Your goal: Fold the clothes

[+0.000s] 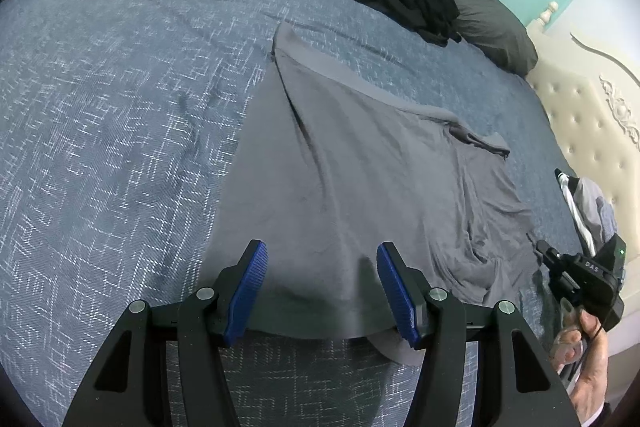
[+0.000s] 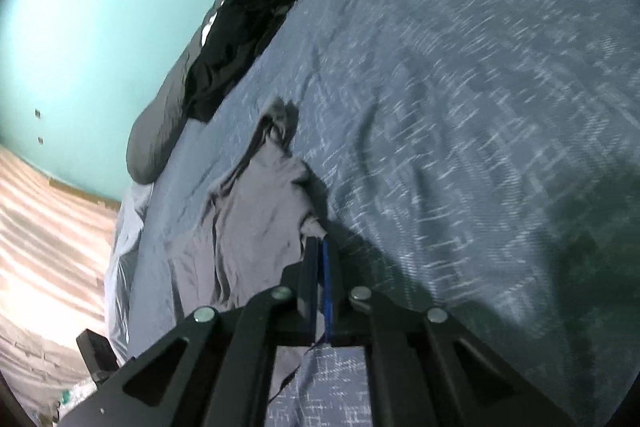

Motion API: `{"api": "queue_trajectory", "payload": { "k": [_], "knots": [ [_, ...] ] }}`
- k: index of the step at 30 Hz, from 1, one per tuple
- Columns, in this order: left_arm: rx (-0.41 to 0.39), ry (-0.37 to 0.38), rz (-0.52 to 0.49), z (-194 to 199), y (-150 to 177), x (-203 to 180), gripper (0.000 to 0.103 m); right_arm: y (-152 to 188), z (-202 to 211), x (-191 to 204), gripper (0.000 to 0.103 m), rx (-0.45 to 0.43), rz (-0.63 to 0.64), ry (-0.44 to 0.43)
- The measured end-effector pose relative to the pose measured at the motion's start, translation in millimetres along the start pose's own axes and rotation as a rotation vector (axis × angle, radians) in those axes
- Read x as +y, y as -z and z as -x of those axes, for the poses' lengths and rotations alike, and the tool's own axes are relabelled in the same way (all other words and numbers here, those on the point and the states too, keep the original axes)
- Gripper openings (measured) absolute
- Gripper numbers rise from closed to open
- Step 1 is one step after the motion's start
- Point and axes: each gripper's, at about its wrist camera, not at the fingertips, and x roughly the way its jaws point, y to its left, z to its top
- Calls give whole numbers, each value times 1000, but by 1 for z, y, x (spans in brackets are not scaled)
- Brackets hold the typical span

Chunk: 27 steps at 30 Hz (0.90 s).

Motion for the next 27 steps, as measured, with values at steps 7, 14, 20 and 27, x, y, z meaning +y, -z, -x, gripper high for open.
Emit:
{"api": "queue_trajectory", "payload": {
  "k": [7,14,20,27],
  "knots": [
    [2,-1,1,-2,-1,-1,61,-1,10,-9,2,-22,-16,49],
    [1,-11,4,-2,0,2,61,-1,1,-18,2,13,-46,109],
    [-6,-18,16,1,-2,6,61,-7,4,-16,2,2,-61,177],
    [-11,-20,17,3,-2,7,61,-14,21,6,30,-92,-4,70]
  ]
}}
